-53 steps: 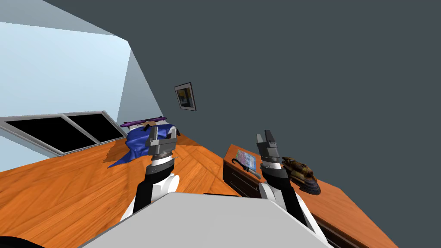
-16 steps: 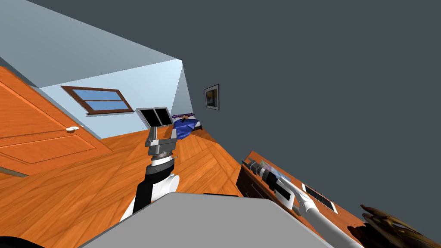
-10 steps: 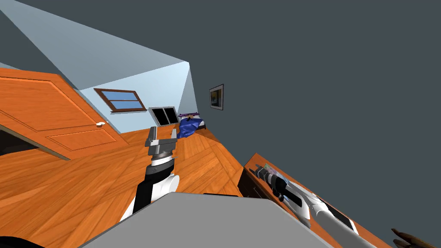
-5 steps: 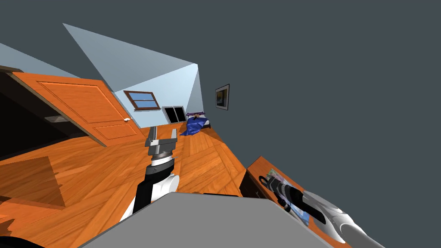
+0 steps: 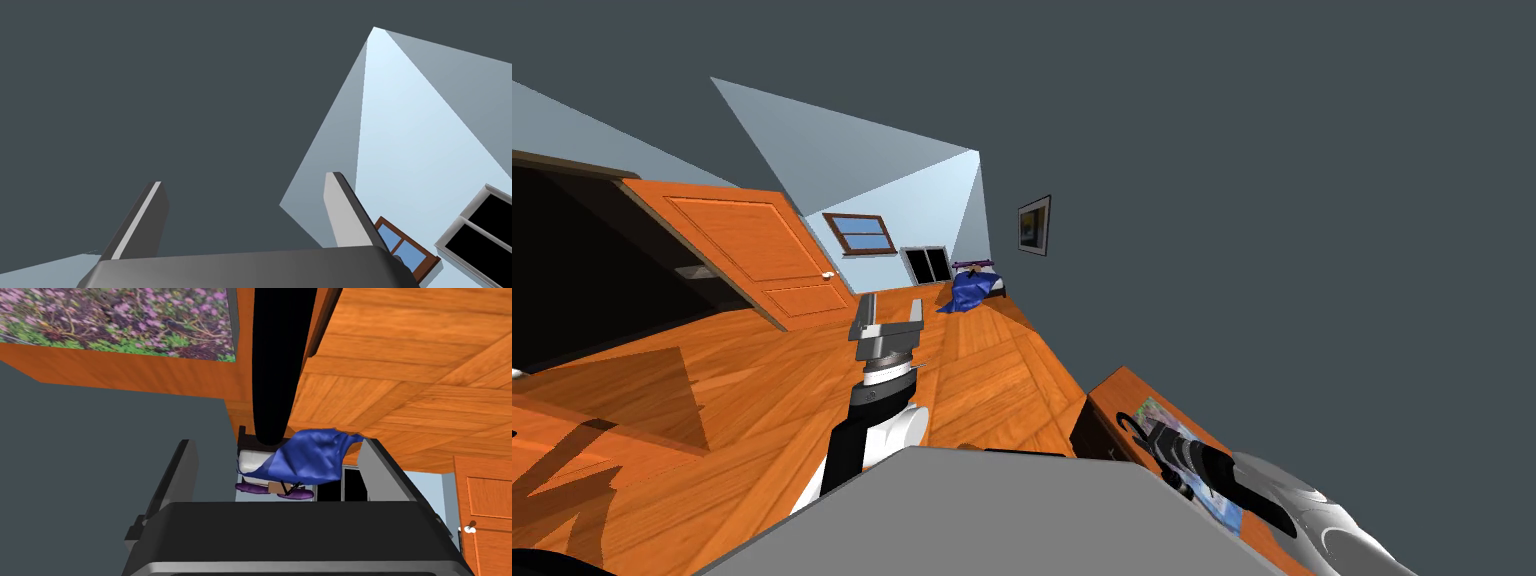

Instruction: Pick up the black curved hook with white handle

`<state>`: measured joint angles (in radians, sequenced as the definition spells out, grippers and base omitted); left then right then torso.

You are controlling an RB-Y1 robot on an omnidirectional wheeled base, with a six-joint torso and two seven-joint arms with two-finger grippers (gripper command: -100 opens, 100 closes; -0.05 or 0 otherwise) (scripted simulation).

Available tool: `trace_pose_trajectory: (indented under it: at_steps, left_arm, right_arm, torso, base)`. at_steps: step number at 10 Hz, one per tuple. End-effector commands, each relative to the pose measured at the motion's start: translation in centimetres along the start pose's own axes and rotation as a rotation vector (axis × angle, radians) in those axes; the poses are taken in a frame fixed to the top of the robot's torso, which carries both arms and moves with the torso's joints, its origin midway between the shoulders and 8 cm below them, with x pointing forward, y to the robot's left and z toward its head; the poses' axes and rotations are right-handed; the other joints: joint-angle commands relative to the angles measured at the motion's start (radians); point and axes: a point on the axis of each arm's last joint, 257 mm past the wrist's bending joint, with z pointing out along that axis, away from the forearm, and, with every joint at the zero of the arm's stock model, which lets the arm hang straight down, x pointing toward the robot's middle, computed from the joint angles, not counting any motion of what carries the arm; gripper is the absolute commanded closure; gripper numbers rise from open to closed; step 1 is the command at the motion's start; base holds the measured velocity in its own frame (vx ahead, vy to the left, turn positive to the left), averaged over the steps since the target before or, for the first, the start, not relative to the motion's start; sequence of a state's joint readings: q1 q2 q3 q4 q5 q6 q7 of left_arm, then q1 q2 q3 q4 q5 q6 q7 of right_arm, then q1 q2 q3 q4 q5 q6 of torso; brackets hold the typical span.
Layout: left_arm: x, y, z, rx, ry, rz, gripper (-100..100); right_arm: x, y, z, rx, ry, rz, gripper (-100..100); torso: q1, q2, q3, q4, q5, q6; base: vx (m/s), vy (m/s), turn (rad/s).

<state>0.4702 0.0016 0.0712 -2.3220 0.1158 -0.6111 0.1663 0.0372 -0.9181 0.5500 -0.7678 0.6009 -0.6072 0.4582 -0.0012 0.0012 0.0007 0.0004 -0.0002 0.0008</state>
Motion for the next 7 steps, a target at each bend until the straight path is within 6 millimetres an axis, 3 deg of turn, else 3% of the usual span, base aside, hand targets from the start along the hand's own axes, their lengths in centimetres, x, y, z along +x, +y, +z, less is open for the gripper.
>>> trace_pose_trajectory:
  at_steps: [1, 4, 5, 6, 7]
  left_arm:
    - [0.0, 0.0, 0.0, 0.0, 0.0, 0.0, 0]
    - [0.0, 0.0, 0.0, 0.0, 0.0, 0.0, 0]
    - [0.0, 0.0, 0.0, 0.0, 0.0, 0.0, 0]
    - [0.0, 0.0, 0.0, 0.0, 0.0, 0.0, 0]
    - [0.0, 0.0, 0.0, 0.0, 0.0, 0.0, 0]
  right_arm:
    - [3.7, -0.4, -1.5, 0.001, 0.085, -0.031, -100]
    - [9.8, 0.1, -3.8, -0.023, 0.226, -0.085, -100]
    - [12.9, 0.9, -5.1, -0.048, 0.299, -0.12, -100]
    - [11.4, 1.7, -4.1, -0.069, 0.266, -0.132, -100]
    - [12.4, 1.2, -4.8, -0.055, 0.288, -0.124, -100]
  torso:
    - [0.0, 0.0, 0.0, 0.0, 0.0, 0.0]
    - [-0.001, 0.002, 0.001, 0.0, 0.0, 0.0]
    - [0.0, 0.002, 0.001, 0.0, 0.0, 0.0]
    - [-0.001, 0.002, 0.001, 0.001, 0.0, 0.0]
    - [-0.001, 0.001, 0.001, 0.0, 0.0, 0.001]
  base:
    - [-0.035, -0.022, 0.208]
    - [-0.05, -0.023, 0.23]
    - [-0.048, -0.019, 0.312]
    - [-0.035, -0.023, 0.104]
    - [-0.012, -0.006, -0.02]
